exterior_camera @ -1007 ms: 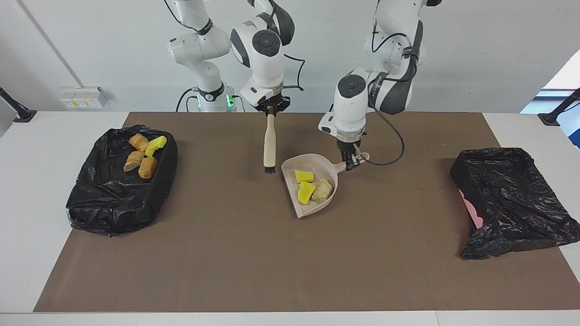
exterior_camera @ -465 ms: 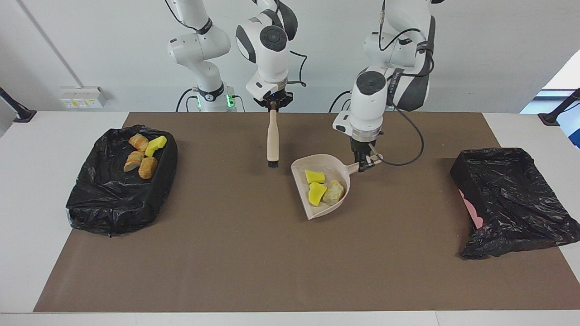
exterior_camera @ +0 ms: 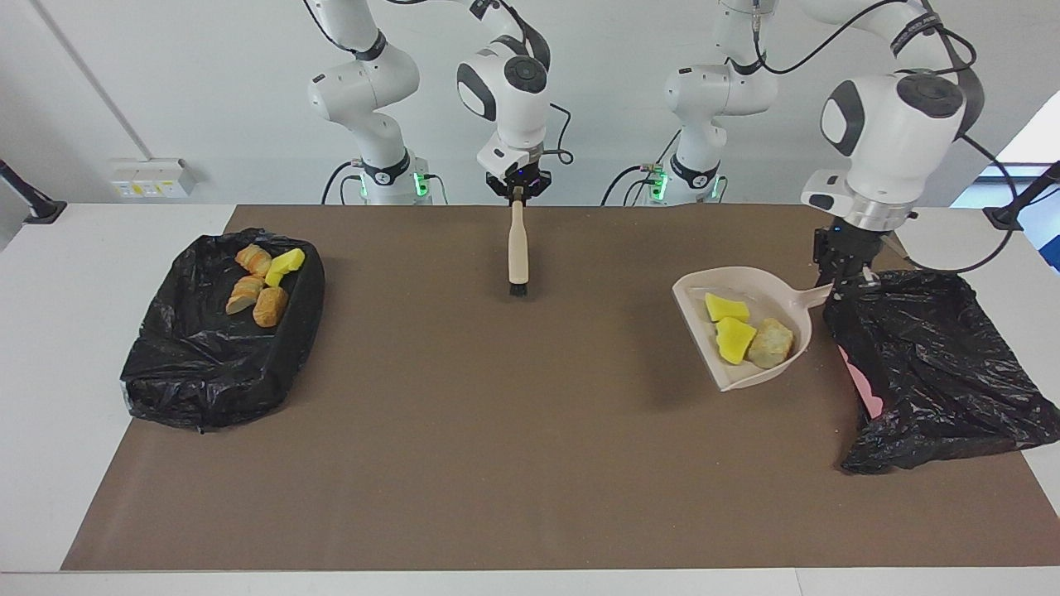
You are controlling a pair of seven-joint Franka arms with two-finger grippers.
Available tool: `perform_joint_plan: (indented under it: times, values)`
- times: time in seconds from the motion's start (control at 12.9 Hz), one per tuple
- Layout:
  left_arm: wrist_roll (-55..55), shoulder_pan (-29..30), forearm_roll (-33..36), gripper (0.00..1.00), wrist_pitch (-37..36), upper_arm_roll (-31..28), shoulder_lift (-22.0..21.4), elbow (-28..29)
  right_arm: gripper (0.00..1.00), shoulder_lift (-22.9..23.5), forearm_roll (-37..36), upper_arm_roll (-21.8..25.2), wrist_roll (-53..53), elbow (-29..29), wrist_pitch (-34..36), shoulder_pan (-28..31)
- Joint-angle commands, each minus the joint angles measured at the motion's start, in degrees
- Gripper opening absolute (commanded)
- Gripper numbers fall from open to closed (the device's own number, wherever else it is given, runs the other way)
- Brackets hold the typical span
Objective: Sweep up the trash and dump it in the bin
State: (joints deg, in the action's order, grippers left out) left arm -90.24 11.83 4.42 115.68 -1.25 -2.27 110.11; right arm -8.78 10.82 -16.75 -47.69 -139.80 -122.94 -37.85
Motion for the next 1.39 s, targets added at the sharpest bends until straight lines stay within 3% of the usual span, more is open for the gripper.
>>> perform_joint_plan:
  times: [0.0, 0.23, 0.54, 0.77, 0.85, 1.01, 1.32]
  values:
    - [-2.4, 5.9, -1.3, 0.00, -1.1, 0.6, 3.1, -6.1, 0.00, -0.4, 1.2, 0.0, 0.6, -1.1, -1.0, 0.0]
    - [-3.1, 10.7, 2.3, 0.00, -0.6, 0.6, 6.1, -10.5, 0.00, -1.1, 1.0, 0.0, 1.3, -2.9, -3.0, -0.1]
    - [-11.5, 15.1, 11.4, 0.00, 3.2, 0.5, 13.8, -19.8, 0.00, -0.3, 1.0, 0.0, 0.8, -2.9, -3.7, -0.1]
    - [-11.6, 15.0, 22.9, 0.00, 5.7, 0.6, 14.8, -19.9, 0.91, 0.7, 0.5, 0.2, 3.3, -2.0, -3.7, 0.6]
    - [-11.6, 15.0, 25.6, 0.00, 5.8, 0.6, 14.8, -19.8, 1.00, 0.7, 0.3, 0.3, 3.9, -1.3, -3.5, 0.8]
    - [-11.4, 14.3, 32.6, 0.00, 4.7, 0.6, 14.7, -19.6, 1.00, 0.7, 0.0, 0.3, 4.4, 0.2, -3.4, 2.8]
    - [-11.4, 14.1, 38.4, 0.00, 2.1, 0.6, 14.5, -19.8, 1.00, 0.8, -3.0, 0.4, 5.9, 4.4, -3.4, 10.2]
